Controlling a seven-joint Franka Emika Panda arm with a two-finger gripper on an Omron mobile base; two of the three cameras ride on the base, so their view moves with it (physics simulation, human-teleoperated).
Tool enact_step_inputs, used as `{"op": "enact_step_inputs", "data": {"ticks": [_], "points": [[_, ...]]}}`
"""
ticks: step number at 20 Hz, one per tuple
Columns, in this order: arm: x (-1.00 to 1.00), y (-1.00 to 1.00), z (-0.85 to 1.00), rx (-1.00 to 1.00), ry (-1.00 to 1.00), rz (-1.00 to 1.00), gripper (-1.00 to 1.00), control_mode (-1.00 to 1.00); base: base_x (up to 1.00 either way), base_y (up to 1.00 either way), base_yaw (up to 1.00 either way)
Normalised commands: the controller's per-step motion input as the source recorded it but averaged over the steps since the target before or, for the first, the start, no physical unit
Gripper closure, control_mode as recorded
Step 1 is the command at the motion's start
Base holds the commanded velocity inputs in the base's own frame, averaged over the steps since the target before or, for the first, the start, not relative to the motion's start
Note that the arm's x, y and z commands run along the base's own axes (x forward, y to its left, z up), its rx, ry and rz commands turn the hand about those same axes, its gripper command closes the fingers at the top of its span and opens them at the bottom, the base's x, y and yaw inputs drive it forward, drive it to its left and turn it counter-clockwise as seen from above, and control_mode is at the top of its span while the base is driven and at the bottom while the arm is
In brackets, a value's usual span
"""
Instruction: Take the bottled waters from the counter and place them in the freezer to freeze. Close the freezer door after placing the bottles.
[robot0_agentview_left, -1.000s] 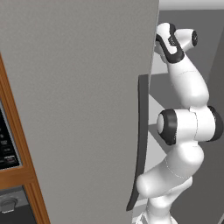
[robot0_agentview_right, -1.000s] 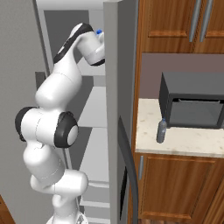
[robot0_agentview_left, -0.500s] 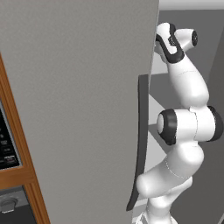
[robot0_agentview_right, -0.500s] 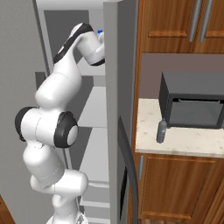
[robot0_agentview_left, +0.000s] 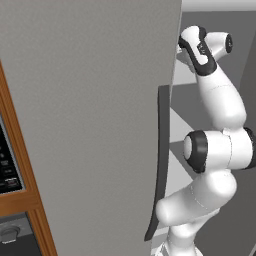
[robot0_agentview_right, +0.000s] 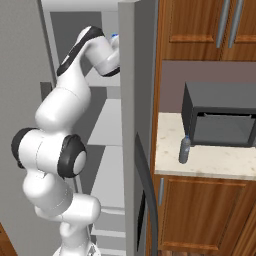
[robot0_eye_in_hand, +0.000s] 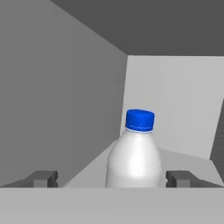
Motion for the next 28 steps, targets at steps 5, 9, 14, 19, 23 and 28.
{"op": "enact_step_inputs", "data": {"ticks": [5,9,14,19,23,28], "points": [[-0.57,0.00,0.11,0.00,-0.02,-0.06,-1.00,-1.00,0.00,0.00,0.00],[-0.78,0.00,0.13,0.00,0.00,-0.09,-1.00,-1.00,0.00,0.00,0.00],[-0.90,0.01,0.02,0.00,0.00,-0.12,-1.00,-1.00,0.00,0.00,0.00],[-0.93,0.19,0.00,0.00,0.00,-0.19,-1.00,-1.00,0.00,0.00,0.00],[-0.94,0.20,0.09,0.00,0.01,-0.23,-1.00,-1.00,0.00,0.00,0.00],[-0.91,0.03,0.29,0.02,0.06,-0.24,-1.00,-1.00,0.00,0.00,0.00]]}}
